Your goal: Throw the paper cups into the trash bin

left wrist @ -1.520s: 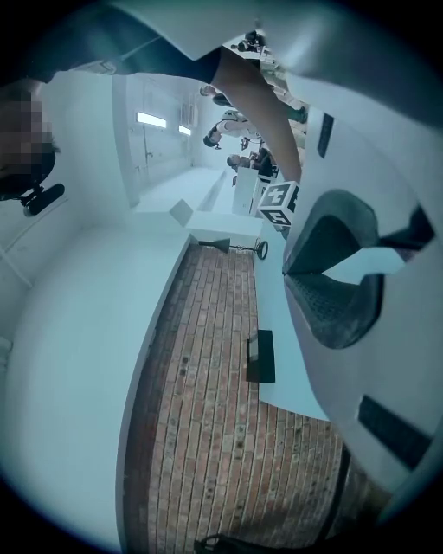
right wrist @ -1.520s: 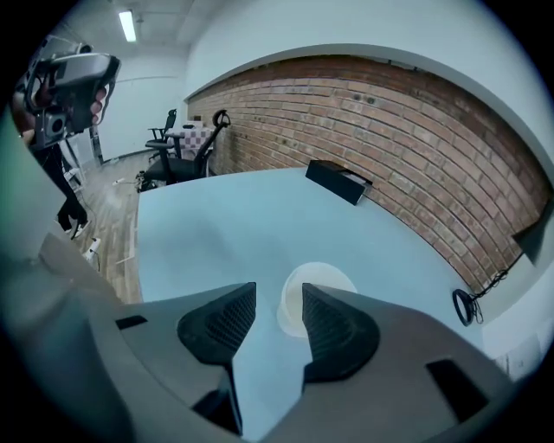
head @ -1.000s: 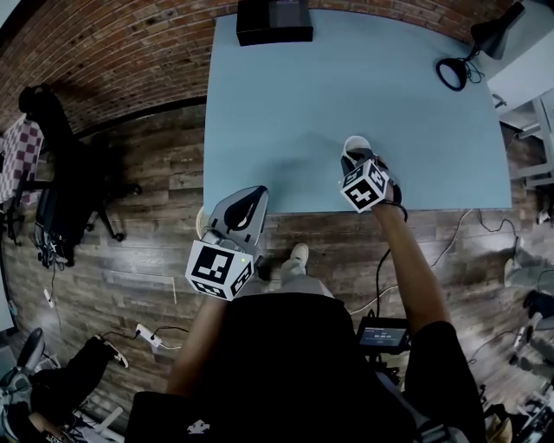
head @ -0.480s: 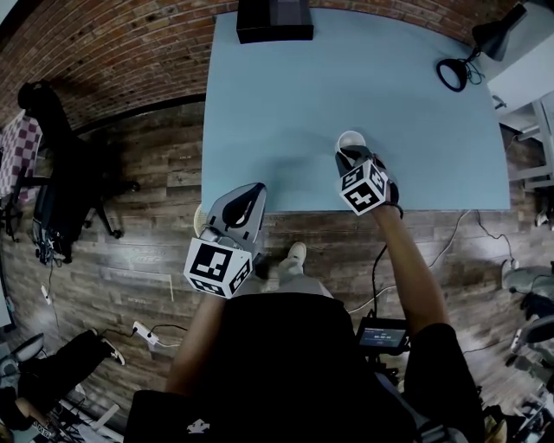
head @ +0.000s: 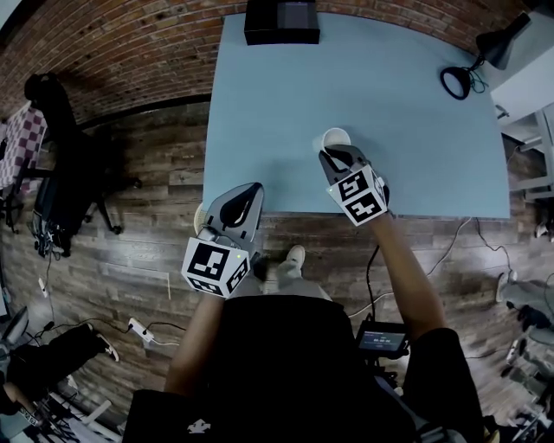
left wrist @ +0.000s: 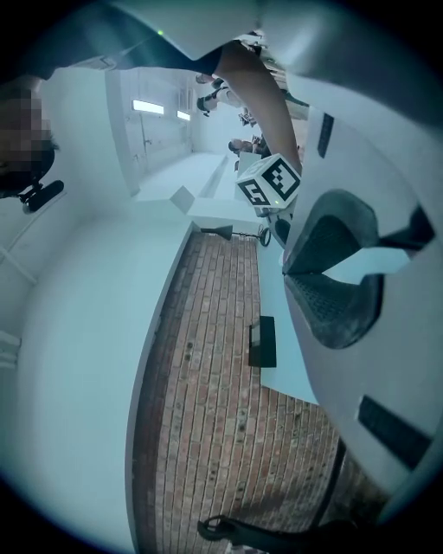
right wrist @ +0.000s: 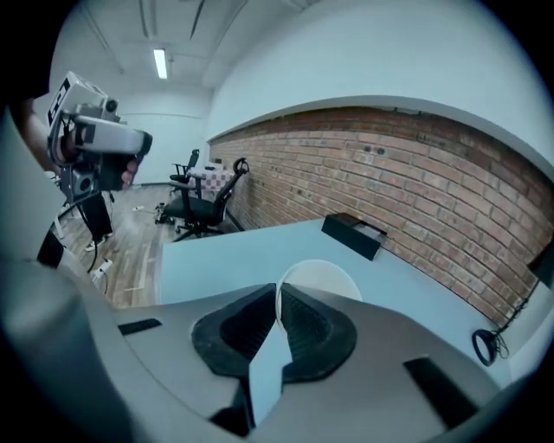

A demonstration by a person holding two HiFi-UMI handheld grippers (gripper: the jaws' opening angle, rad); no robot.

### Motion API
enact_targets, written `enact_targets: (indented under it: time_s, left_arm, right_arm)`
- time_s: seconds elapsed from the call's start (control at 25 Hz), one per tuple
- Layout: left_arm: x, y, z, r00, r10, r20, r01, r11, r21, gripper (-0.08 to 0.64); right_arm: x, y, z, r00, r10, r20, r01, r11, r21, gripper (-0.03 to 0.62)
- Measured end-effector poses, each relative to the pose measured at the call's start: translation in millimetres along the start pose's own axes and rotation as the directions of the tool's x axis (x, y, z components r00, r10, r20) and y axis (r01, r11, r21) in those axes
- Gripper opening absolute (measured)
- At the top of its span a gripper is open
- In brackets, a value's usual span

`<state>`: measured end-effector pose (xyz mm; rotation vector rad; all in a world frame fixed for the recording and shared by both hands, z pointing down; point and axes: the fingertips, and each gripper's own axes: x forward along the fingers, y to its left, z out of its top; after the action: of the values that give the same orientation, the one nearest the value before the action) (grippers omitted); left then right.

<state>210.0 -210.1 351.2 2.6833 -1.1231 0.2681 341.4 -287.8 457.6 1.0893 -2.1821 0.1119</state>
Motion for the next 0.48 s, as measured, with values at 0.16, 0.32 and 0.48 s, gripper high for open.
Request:
enact_targets:
  time_s: [0.16,0.32,0.48]
  left_arm:
    - [-6.6,6.3,3.6,0.999,0.035,0.014,-0.035,0.999,-0.003,0.000]
    - [-15.6,16.3,2.9,0.997,0.073,0.024,-0.073,0.997,-0.005,0.000]
    - [-27.0,31.4,5.3,0.993,0.114,0.040,-0.114,0.993,-0.020,0.000]
  right_arm:
    - [-15.4,12.9,42.4,0.991,0.041,0.126,-0.043,0.999,0.014,0.021]
    - [-31.5,31.5,81.0,0.963,0.072,0.258,-0.088,0.995,0.050,0.021]
    - [-41.7,52.7,113.4,0.928,0.088,0.363,-0.112,0.993,0.045,0.021]
